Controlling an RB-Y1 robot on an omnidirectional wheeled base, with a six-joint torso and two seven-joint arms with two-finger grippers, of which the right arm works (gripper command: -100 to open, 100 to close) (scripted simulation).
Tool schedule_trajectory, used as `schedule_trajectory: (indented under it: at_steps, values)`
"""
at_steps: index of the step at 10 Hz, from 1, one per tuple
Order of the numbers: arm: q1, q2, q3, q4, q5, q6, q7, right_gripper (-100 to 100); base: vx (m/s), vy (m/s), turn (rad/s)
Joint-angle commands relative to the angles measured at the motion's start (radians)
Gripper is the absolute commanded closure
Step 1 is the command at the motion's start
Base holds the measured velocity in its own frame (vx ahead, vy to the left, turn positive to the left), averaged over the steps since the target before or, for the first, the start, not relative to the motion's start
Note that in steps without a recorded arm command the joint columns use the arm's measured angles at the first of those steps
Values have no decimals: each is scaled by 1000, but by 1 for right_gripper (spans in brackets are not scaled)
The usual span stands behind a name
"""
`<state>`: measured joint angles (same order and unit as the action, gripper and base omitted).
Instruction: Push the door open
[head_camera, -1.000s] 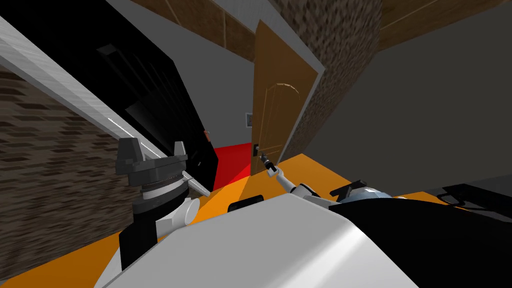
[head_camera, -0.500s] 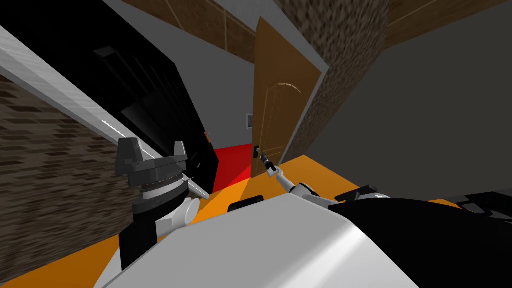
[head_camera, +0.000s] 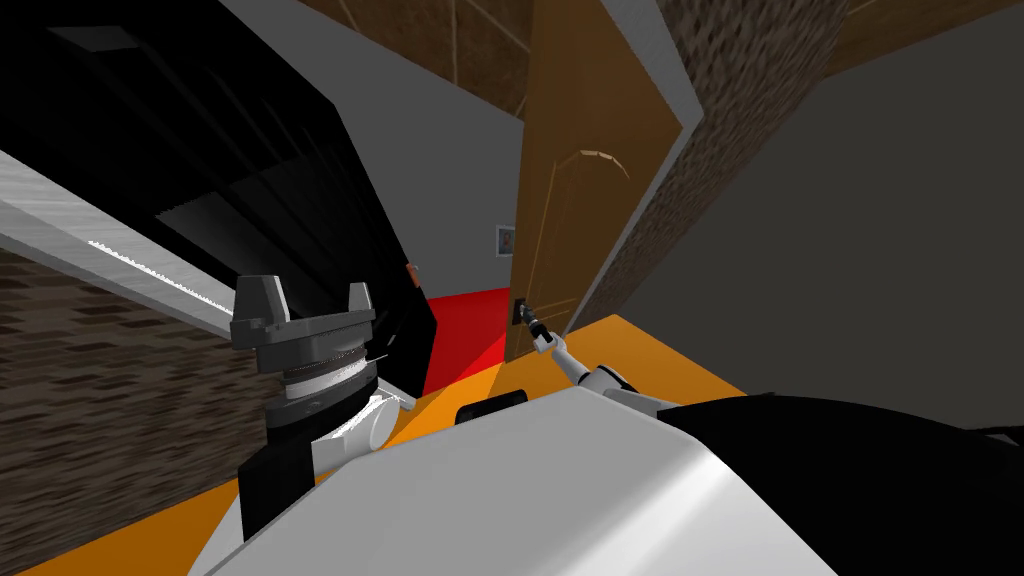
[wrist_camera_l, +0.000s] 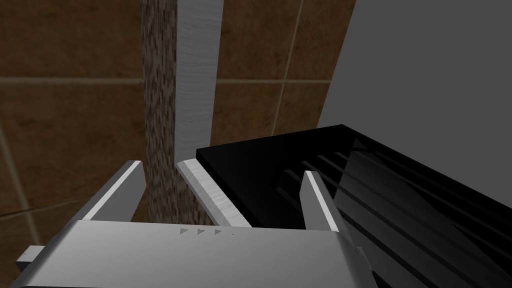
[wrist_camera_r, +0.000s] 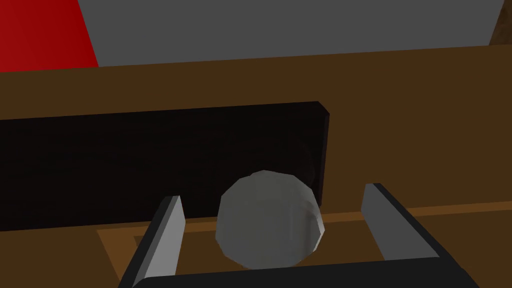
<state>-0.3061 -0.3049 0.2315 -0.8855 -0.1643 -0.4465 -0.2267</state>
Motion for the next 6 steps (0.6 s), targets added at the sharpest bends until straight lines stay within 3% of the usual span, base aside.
schedule_trajectory:
  at_steps: [1, 2, 6]
  values:
    - [0, 0, 0, 0, 0, 0, 0, -100, 92, -7, 8]
    - [0, 0, 0, 0, 0, 0, 0, 100, -13, 0, -6]
    - [0, 0, 0, 0, 0, 0, 0, 100, -10, 0, 5]
